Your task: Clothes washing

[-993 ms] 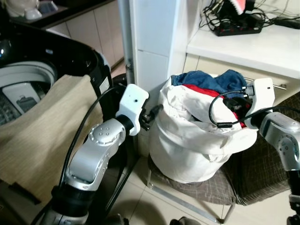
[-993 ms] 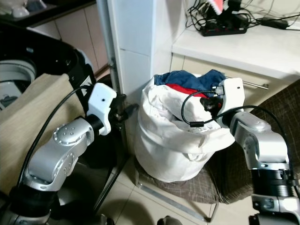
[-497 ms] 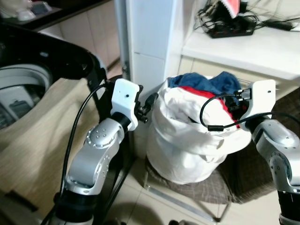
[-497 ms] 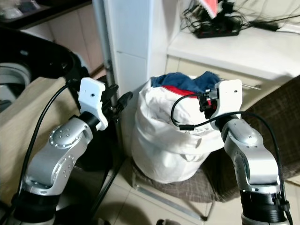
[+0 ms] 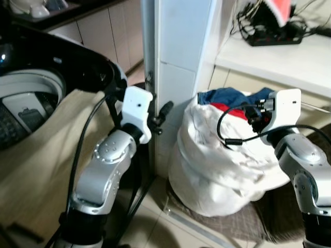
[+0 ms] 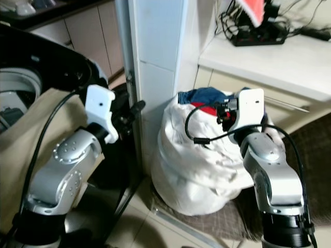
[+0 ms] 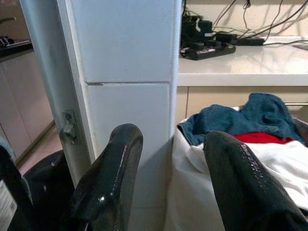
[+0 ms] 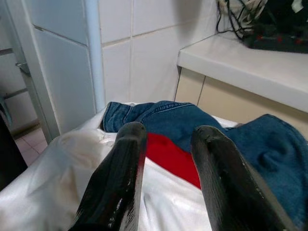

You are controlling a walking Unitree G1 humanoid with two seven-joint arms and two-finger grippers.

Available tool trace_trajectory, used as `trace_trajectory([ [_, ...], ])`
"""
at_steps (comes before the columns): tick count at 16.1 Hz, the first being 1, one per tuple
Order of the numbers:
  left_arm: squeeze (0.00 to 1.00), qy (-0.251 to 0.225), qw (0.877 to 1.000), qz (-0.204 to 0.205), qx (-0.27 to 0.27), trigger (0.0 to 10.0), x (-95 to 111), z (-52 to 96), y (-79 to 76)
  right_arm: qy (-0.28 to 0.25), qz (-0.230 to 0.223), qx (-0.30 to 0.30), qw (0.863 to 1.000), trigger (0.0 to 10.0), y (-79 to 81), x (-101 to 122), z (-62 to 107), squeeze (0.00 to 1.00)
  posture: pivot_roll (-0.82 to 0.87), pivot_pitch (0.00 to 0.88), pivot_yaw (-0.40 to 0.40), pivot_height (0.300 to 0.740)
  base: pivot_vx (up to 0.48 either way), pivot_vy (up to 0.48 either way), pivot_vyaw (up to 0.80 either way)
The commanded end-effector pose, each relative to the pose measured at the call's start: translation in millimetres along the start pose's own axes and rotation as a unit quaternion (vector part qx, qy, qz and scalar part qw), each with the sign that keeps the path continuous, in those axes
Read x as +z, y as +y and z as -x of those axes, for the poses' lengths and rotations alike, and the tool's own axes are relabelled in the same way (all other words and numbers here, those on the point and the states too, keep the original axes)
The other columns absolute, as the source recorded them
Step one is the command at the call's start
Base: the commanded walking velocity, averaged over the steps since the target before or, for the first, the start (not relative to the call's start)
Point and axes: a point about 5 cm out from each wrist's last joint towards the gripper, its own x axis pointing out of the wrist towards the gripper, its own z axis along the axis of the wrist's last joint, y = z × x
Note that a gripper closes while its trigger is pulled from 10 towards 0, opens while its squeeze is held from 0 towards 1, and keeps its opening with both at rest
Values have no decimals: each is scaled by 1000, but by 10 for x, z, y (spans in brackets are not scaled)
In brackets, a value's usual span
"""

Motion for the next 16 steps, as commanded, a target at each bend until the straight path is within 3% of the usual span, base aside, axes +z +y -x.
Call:
trace_trajectory([
  [1, 0, 4, 1000, -5, 0, 10000, -1, -3, -1, -4, 6, -4, 1000, 10000, -22, 42, 22, 0, -81, 63, -13, 740, 296, 0, 0],
  [9, 0, 2, 1000, 18, -1, 10000, -18, 17, -19, 16, 10, -2, 1000, 10000, -63, 31, 26, 0, -89, 69, -20, 740, 0, 0, 0],
  [12, 0, 10, 1000, 7, 6, 10000, -32, 20, 5, 23, 9, -5, 1000, 10000, -73, 4, 11, 0, -88, 70, -21, 740, 0, 0, 0],
  [14, 0, 9, 1000, 11, 5, 10000, -23, 20, 12, 38, 38, 10, 998, 10000, -31, -29, 23, 0, -89, 68, -17, 740, 0, 0, 0],
  [16, 0, 8, 1000, 14, 3, 10000, -13, 13, 14, 46, 32, 6, 998, 10000, -36, -65, 29, 0, -88, 69, -18, 740, 0, 0, 400],
])
